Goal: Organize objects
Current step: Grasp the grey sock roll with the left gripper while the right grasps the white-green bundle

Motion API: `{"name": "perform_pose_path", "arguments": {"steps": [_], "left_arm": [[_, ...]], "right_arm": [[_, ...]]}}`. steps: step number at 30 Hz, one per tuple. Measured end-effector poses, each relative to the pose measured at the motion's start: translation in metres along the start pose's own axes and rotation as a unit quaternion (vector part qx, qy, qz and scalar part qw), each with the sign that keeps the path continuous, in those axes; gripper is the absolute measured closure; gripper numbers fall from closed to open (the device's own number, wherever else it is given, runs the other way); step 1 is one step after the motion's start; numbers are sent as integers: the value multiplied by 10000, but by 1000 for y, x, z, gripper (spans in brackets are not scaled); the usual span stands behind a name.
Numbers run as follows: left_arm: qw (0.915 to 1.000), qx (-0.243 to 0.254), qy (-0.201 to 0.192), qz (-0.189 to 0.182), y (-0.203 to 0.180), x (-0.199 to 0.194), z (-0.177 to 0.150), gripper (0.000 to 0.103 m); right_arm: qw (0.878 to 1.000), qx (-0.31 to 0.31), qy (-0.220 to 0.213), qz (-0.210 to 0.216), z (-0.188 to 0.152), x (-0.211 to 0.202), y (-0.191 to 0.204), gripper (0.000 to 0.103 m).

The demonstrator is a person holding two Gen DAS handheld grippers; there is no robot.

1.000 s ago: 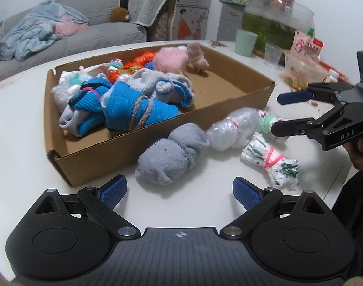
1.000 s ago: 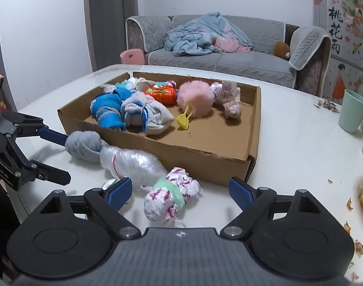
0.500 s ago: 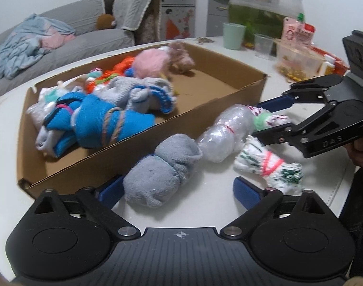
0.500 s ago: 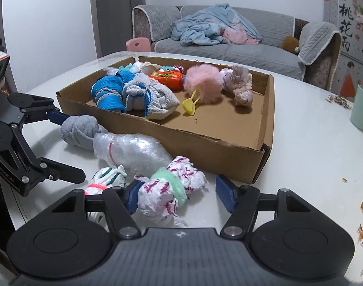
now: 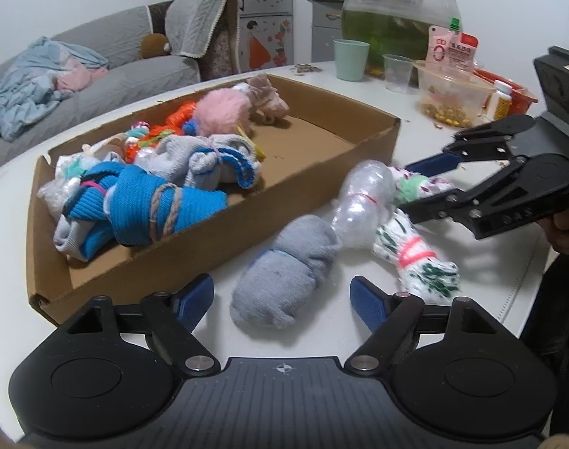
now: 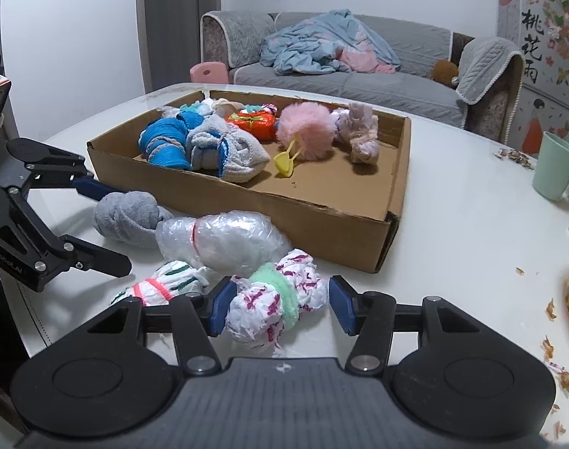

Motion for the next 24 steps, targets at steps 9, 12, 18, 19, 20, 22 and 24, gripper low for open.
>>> {"name": "perform_pose_path", "arguments": {"steps": [9, 12, 18, 19, 20, 22, 24], "left_arm": [[9997, -74, 0, -222, 1, 3, 5, 52], [9997, -93, 24, -229, 1, 0, 3, 57], [9998, -87, 101, -117, 0, -12, -2, 57], [9998, -99, 73, -123, 1, -16, -3, 57], [9998, -114, 51, -128, 2, -20, -4, 57], [9999, -116, 33, -89, 3, -25, -5, 57], [9998, -169, 0, -44, 6, -31, -6, 57]], "right_arm": [[10000, -78, 13, -8, -3, -6, 1, 69], [10000, -47, -8, -6, -4, -8, -2, 72], [9999, 12, -135, -8, -2, -15, -4, 72], [9999, 66, -153, 13, -2, -17, -6, 72], [9998, 105, -173, 10, -2, -18, -7, 72], [9997, 121, -214, -10, -2, -20, -7, 72], [9997, 120, -221, -7, -1, -19, -7, 72]]}}
Point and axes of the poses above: each gripper's, at about its wrist camera, not at the fingertips, and x roughly the way its jaws point, y to its left, z to its top, the point moved 3 cm from there along x, roughly the way its jaws point, and after that the axes turned 3 degrees about x, right-handed, at the moved point
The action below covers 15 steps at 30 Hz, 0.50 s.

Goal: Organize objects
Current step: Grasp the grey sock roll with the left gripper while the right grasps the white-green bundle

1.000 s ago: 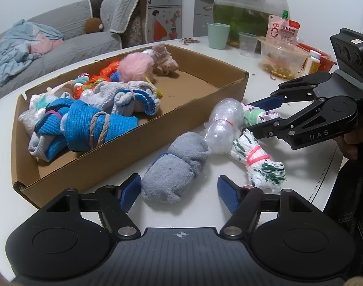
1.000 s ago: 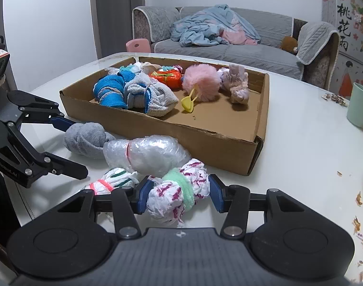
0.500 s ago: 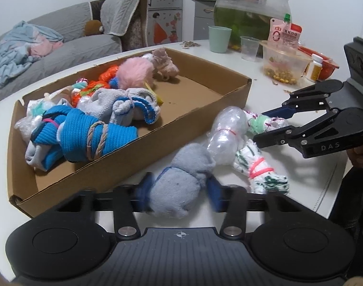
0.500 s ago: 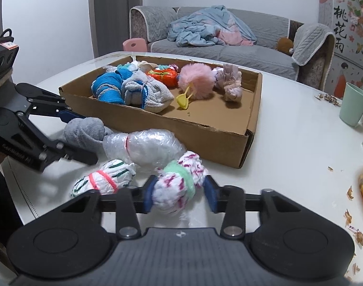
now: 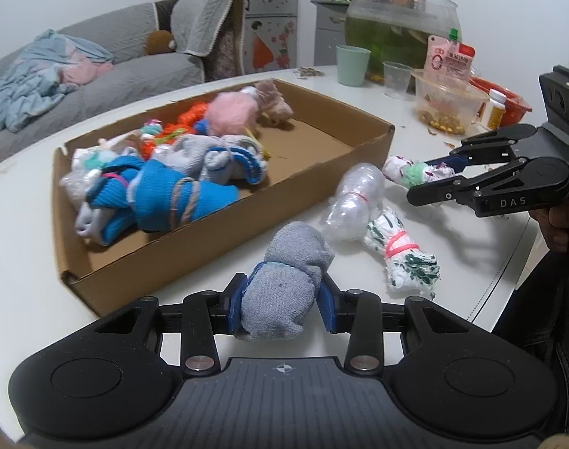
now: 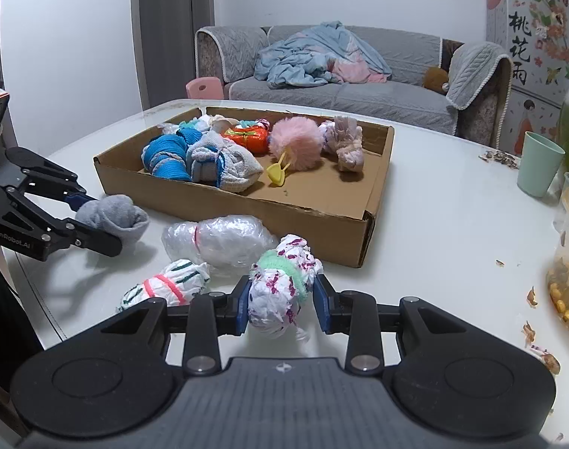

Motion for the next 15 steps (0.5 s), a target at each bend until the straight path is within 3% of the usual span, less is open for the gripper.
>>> {"name": "perform_pose_path", "arguments": {"steps": [9, 15], "left_arm": [[9998, -75, -142, 71, 4, -27, 0, 57], [9993, -36, -339, 128, 10, -42, 18, 57]], "right_arm": [[9997, 141, -186, 13, 1, -11, -4, 72], [9992, 275, -302, 23, 4, -25, -11, 72]]}}
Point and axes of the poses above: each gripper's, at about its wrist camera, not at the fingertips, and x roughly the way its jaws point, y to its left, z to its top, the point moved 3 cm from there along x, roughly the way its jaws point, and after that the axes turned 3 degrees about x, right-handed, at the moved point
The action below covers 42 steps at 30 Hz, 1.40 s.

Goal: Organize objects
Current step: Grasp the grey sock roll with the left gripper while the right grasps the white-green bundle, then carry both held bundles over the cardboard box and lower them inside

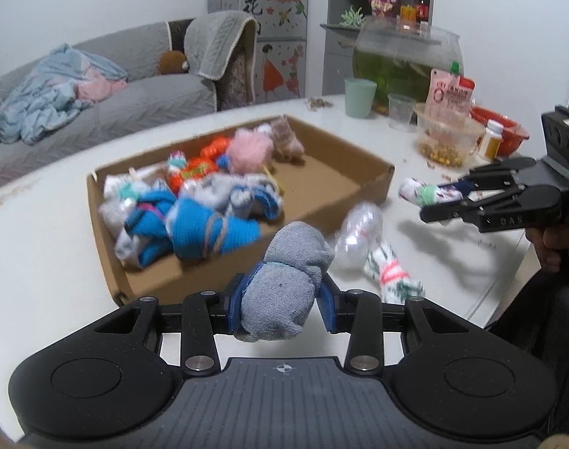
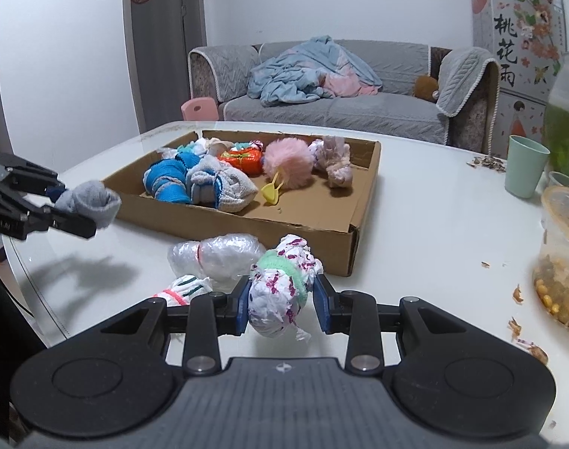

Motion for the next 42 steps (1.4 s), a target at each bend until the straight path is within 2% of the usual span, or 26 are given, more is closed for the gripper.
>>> {"name": "perform_pose_path", "arguments": {"steps": [4, 12, 17, 21, 25, 30, 34, 42], "left_arm": [[9998, 76, -170, 8, 3, -6, 24, 56], [9985, 272, -479, 2, 4, -4, 90, 56], [9984, 270, -473, -151, -3, 18, 126, 56], [9984, 371, -350, -252, -15, 48, 144, 56], [9992, 279, -82, -291, -20, 86, 144, 56], [9990, 16, 249, -373, -17, 133, 126, 56], [9984, 68, 423, -366, -15, 159, 113, 56], [9967, 514, 622, 120, -6, 185, 102, 56]], "right_arm": [[9999, -58, -81, -93, 14, -10, -10, 72], [9976, -533, -398, -191, 73, -21, -17, 72], [9953, -853, -448, -140, 103, -8, -17, 71], [9941, -1041, -295, -83, 116, 14, -18, 71], [9931, -1167, -81, -74, 118, 39, -21, 71], [9920, -1249, 192, -34, 113, 66, -25, 71], [9906, -1313, 383, -9, 107, 80, -28, 71], [9859, -1507, 725, 64, 99, 106, -26, 71]]}}
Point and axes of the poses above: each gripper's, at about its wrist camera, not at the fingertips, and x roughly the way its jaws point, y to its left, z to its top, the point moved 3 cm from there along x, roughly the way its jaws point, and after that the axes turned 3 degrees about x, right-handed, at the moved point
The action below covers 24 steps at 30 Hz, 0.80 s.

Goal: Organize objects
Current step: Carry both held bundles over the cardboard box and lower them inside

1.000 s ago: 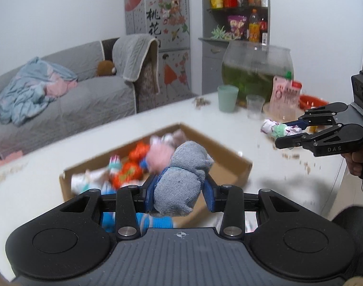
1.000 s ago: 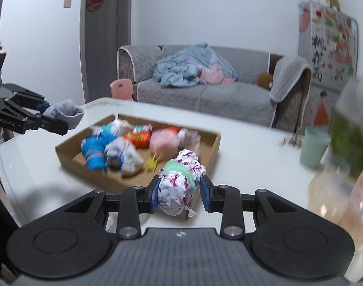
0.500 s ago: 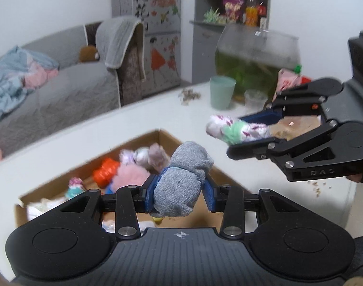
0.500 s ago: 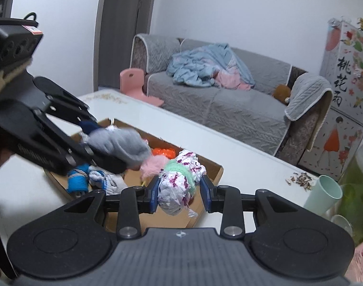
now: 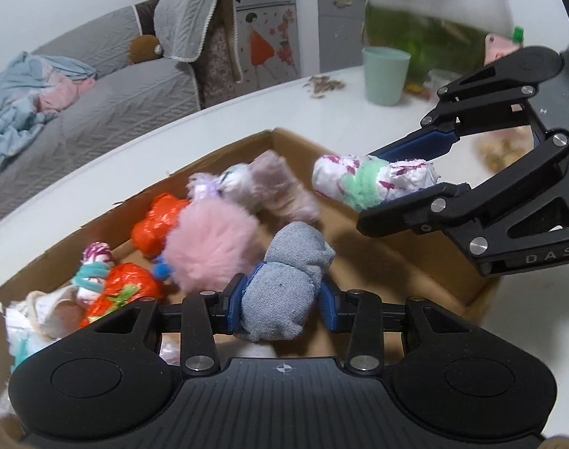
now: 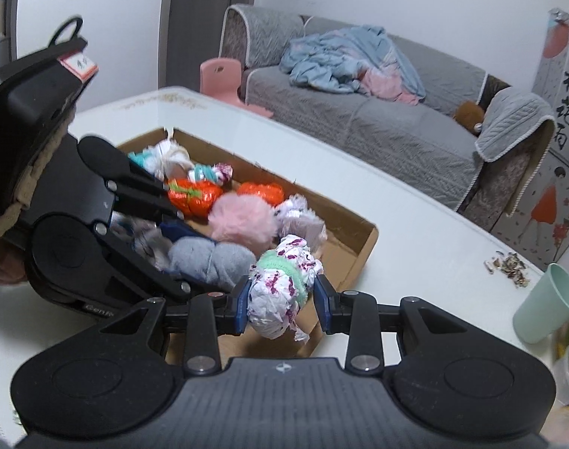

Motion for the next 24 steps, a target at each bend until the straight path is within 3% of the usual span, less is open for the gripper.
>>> {"name": "perform_pose_path", "arguments": {"steps": [13, 15, 17, 21, 24], "left_arm": [[9998, 98, 100, 120, 4, 8, -1, 54], [9998, 99, 137, 127, 4, 8, -1, 50], [9996, 135, 174, 177, 4, 8, -1, 35], [9993, 224, 226, 181, 2, 7, 0, 29], [9988, 334, 238, 269, 0, 3, 1, 22]], "right_arm": [[9973, -503, 530, -20, -6, 35, 5, 71], [9968, -546, 580, -7, -6, 35, 6, 69], [9965, -580, 602, -11, -7, 34, 7, 68], [9955, -650, 692, -42, -6, 34, 8, 66], [9948, -743, 684, -113, -2, 32, 8, 54]]}}
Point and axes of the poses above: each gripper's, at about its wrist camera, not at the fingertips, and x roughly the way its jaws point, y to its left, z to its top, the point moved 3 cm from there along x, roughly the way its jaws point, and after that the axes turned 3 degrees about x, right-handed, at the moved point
